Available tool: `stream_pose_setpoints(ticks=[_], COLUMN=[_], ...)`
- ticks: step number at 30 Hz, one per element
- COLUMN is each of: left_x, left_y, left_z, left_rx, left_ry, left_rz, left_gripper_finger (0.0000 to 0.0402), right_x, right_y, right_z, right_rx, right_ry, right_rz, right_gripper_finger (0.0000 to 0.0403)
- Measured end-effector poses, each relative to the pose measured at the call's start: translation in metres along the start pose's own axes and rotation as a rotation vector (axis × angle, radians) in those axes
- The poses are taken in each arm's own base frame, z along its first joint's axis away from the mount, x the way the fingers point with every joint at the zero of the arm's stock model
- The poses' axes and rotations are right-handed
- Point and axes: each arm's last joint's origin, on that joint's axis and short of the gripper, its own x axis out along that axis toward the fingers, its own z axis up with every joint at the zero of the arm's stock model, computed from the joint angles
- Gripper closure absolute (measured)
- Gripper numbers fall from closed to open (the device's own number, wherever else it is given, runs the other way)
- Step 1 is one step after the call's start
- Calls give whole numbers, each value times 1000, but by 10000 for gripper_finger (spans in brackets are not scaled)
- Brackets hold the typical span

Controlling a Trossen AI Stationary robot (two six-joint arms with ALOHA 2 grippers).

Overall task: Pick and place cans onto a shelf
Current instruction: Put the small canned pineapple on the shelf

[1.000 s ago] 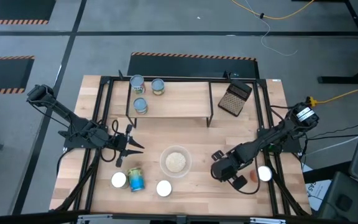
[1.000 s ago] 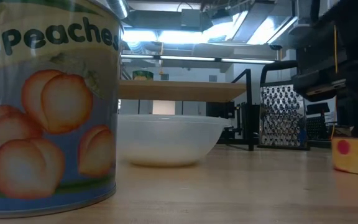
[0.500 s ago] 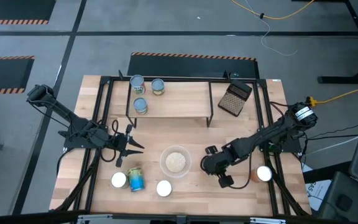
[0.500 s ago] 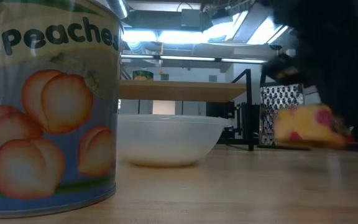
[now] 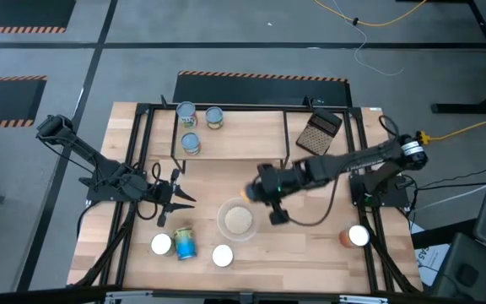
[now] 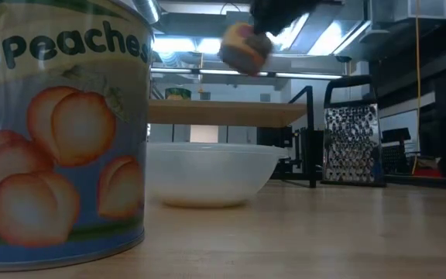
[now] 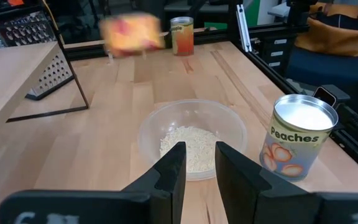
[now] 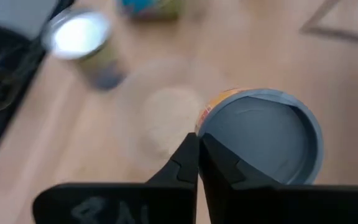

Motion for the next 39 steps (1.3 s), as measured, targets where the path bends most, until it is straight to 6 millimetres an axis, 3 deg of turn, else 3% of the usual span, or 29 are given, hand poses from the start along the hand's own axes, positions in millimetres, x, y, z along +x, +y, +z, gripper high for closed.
stream_pose_setpoints(ticks=[6,12,20,27,34,39], left_x=[0,0,0,0,0,0], left_y=[0,0,0,0,0,0], left_z=[0,0,0,0,0,0], left_rx=[0,0,0,-1,0,-1], left_ry=[0,0,-1,-1,-1,-1], left_rz=[0,0,0,0,0,0], left_gripper_finger=[323,323,323,323,323,323], right_x=[-18,-17,16,41,46,47], right_y=[-48,-87,-128,-157,-175,-176], right_z=[26,47,67,68,59,59], right_rx=[27,8,14,28,67,72], right_ry=[-93,-116,-67,-10,16,2], right_rz=[-118,-187,-154,-172,-188,-142], right_gripper_finger=[393,393,393,393,393,393])
